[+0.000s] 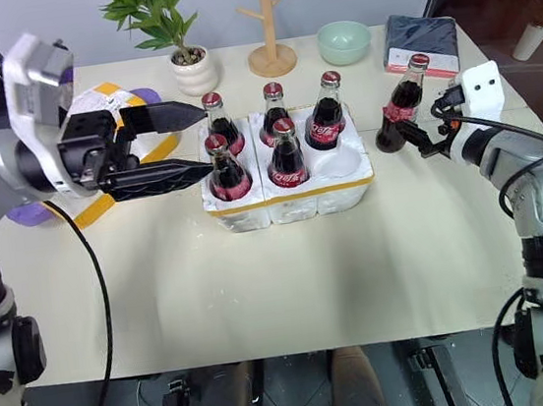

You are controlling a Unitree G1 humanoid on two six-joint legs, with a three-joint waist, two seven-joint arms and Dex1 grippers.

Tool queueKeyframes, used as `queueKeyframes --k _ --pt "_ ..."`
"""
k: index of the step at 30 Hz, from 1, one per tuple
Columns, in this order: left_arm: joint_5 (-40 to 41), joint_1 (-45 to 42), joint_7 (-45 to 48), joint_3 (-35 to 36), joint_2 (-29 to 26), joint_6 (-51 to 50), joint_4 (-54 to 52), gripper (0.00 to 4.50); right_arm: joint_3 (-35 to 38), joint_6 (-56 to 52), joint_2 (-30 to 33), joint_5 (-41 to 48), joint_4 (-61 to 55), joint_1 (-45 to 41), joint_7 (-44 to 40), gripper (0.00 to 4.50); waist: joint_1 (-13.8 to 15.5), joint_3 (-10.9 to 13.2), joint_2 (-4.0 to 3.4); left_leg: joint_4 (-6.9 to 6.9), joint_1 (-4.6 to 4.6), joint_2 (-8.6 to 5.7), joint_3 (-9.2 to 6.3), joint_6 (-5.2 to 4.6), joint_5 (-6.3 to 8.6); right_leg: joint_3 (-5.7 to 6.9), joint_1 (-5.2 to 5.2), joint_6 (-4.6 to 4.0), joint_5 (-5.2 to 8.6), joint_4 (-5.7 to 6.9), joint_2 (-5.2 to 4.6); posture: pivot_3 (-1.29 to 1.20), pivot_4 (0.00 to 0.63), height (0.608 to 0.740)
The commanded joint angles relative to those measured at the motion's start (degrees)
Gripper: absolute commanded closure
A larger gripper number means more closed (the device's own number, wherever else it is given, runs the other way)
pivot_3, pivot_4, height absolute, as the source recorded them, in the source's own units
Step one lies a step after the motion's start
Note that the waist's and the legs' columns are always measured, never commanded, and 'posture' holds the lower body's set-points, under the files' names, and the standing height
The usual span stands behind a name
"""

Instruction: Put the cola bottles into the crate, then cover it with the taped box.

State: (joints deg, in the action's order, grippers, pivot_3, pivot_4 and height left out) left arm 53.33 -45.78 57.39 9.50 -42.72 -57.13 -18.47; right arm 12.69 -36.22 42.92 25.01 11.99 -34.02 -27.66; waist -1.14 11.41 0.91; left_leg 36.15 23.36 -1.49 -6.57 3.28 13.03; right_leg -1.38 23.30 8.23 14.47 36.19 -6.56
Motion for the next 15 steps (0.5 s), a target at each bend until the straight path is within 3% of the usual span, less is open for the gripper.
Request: queueKeyframes --k 1,13,14,15 --pt "-0.70 0.39 -0.46 -0.50 -0.85 1.87 -1.79 0.07 0.08 3.41 -1.64 -1.28 5.64 -4.45 -1.78 0.00 -0.03 0.00 0.00 -0.02 0.00 0.00 0.00 0.00 0.00 0.00 0.01 0.00 0.00 0.00 0.00 0.00 0.150 0.739" --pt "-1.21 1.22 -1.17 -1.78 -2.19 3.43 -2.32 0.07 -0.06 15.84 -8.21 -6.31 32.34 -17.95 -2.99 0.00 -0.65 0.00 -0.01 -0.05 0.01 0.00 0.00 0.02 -0.01 0.00 0.03 0.00 0.00 -0.01 0.00 0.00 0.150 0.739" --pt "-1.38 1.24 -1.19 -2.03 -2.25 3.54 -2.32 0.00 0.03 17.03 -8.46 -6.69 34.13 -18.68 -3.10 0.54 -0.73 0.00 -0.01 -0.05 0.01 0.00 0.00 0.02 -0.01 0.00 0.03 0.00 0.00 -0.01 0.00 0.00 0.150 0.739" --pt "-1.47 1.19 -1.26 -2.24 -2.26 3.63 -2.31 0.00 0.06 18.03 -8.59 -7.01 35.44 -19.22 -3.40 0.78 -0.84 0.00 -0.01 -0.06 0.01 0.00 0.00 0.02 -0.01 0.00 0.03 0.00 0.00 -0.01 0.00 0.00 0.150 0.739"
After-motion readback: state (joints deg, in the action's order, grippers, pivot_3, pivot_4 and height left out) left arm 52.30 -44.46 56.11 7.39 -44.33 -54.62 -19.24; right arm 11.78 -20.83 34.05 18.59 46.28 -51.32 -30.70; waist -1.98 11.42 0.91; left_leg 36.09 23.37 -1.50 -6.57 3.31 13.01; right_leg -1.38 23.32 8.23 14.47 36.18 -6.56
